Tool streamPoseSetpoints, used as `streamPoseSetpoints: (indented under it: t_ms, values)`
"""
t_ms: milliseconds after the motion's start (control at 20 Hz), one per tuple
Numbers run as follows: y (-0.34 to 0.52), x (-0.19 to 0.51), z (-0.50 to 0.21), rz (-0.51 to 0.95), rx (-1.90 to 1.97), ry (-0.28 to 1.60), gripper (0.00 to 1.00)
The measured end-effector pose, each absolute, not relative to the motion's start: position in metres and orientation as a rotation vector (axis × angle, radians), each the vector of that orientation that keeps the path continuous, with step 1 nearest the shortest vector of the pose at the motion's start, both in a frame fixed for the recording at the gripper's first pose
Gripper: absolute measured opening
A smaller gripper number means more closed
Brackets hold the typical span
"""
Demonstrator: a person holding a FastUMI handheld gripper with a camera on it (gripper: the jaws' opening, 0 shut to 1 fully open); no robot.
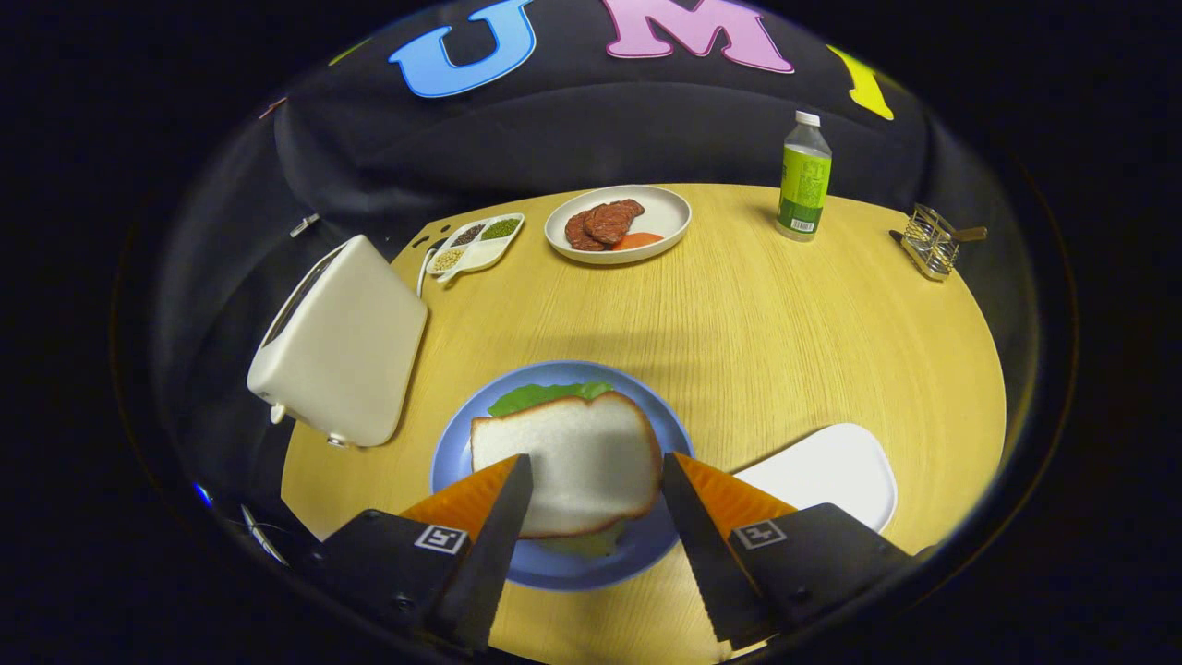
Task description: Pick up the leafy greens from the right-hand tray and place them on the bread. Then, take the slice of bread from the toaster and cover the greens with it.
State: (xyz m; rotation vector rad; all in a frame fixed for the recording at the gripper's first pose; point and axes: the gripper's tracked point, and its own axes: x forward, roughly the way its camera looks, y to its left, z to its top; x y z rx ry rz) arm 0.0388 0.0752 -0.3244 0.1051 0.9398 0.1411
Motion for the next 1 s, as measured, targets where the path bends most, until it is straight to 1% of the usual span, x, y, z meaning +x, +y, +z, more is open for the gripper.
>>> streamPoseSetpoints:
  t_ms: [50,100,200,400,650,1000]
  values:
    - [0.072,0.039,-0.321,0.144,0.104,0.932,0.88]
    - [0.070,0.039,-0.316,0.146,0.104,0.922,0.90]
    - [0.062,0.039,-0.304,0.136,0.096,0.887,1.00]
    - [0.041,0.045,-0.261,0.133,0.050,0.776,0.99]
    - [0.012,0.055,-0.174,0.169,-0.005,0.583,0.99]
    - [-0.040,0.049,-0.071,0.206,0.001,0.407,0.99]
